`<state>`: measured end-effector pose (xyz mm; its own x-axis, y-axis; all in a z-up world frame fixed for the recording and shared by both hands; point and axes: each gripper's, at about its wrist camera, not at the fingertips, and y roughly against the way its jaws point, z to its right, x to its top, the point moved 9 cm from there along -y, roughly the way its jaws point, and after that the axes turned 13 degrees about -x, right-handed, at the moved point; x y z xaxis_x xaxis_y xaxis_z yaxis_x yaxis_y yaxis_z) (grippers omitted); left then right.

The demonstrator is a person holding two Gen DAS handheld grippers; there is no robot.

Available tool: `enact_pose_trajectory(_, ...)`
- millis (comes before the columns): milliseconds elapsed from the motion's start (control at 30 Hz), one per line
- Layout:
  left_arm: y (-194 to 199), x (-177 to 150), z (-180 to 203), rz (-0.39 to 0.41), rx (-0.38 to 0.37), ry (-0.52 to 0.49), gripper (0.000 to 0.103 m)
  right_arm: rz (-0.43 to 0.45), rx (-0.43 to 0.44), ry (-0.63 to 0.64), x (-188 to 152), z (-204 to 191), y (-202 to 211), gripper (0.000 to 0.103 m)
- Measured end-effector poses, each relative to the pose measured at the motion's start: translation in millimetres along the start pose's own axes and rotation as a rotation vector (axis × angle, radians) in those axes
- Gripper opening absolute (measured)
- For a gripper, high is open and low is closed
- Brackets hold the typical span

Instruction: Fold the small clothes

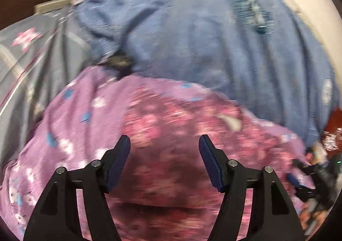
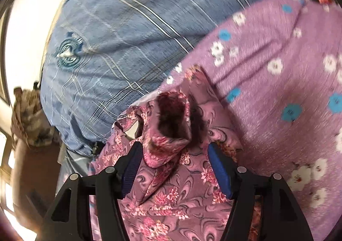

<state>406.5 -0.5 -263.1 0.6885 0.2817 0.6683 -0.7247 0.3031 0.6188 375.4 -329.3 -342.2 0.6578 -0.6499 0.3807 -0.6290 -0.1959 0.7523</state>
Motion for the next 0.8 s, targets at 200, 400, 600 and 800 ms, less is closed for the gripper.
enact_pose_trajectory(200, -23, -20, -22, -0.083, 0.153, -0.097, 0.066, 0.023, 0.065, -0.1, 9, 0, -5, 0.078)
enact_pose_trajectory(400, -43, -40, -15, -0.155, 0.172, -0.177, 0.066, 0.024, 0.023, -0.083, 2, -10, -24, 0.076)
enact_pose_trajectory(600, -29, -35, -19, -0.115, 0.143, -0.154, 0.066, 0.074, -0.027, -0.037, 6, -1, -13, 0.006)
enact_pose_trajectory(800, -35, -41, -25, -0.163, 0.162, -0.176, 0.066, 0.002, -0.135, -0.001, 4, 28, -24, 0.013)
